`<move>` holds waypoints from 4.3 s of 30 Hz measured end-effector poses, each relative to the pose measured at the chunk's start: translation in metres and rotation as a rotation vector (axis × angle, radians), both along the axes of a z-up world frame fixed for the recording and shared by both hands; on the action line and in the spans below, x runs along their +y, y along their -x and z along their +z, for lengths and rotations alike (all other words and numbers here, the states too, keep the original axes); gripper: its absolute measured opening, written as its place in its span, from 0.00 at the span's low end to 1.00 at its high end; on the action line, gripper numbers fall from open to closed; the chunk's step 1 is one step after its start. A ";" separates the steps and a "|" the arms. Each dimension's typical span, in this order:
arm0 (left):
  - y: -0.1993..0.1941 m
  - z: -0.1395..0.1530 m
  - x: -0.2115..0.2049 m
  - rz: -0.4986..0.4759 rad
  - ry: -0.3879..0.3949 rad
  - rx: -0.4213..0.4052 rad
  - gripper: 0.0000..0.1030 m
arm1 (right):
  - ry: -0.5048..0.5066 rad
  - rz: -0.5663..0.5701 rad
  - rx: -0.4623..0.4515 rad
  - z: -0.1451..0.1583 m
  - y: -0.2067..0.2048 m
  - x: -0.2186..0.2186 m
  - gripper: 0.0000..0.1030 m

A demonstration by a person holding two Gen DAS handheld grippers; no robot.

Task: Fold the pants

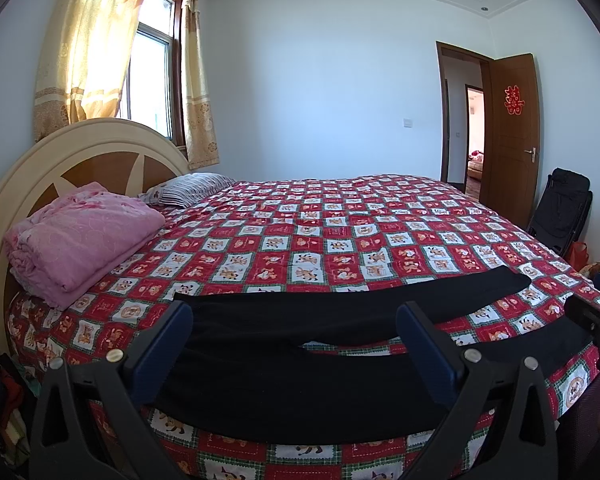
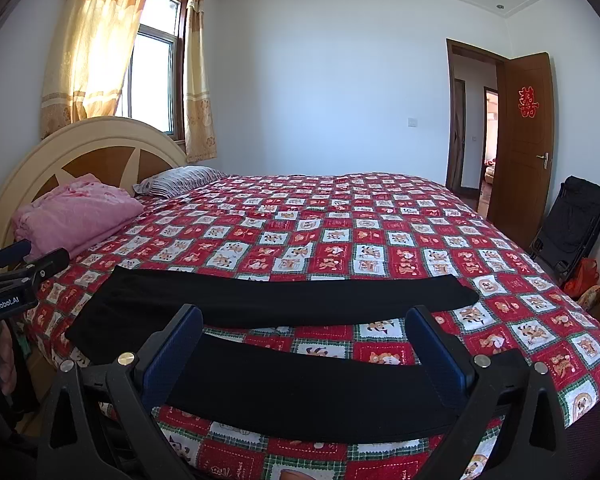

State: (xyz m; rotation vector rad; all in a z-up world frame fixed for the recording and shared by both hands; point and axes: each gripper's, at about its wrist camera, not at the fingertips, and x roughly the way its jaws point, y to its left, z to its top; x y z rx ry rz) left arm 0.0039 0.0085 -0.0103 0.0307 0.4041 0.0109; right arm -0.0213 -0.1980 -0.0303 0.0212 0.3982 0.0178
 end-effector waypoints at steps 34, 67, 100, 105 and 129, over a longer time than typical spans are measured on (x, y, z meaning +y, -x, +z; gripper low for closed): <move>-0.003 -0.003 0.003 -0.001 -0.003 0.008 1.00 | -0.003 0.013 0.016 -0.003 -0.002 0.004 0.99; -0.178 -0.109 0.174 0.167 -0.031 0.271 0.93 | -0.022 0.118 0.223 -0.093 -0.057 0.004 0.79; -0.301 -0.179 0.241 0.000 0.215 0.457 0.35 | -0.156 -0.197 0.415 -0.098 -0.213 -0.189 0.47; -0.303 -0.179 0.240 -0.007 0.218 0.460 0.35 | -0.217 -0.235 0.469 -0.108 -0.248 -0.238 0.54; -0.303 -0.178 0.235 -0.019 0.185 0.459 0.33 | -0.184 -0.242 0.644 -0.169 -0.383 -0.324 0.19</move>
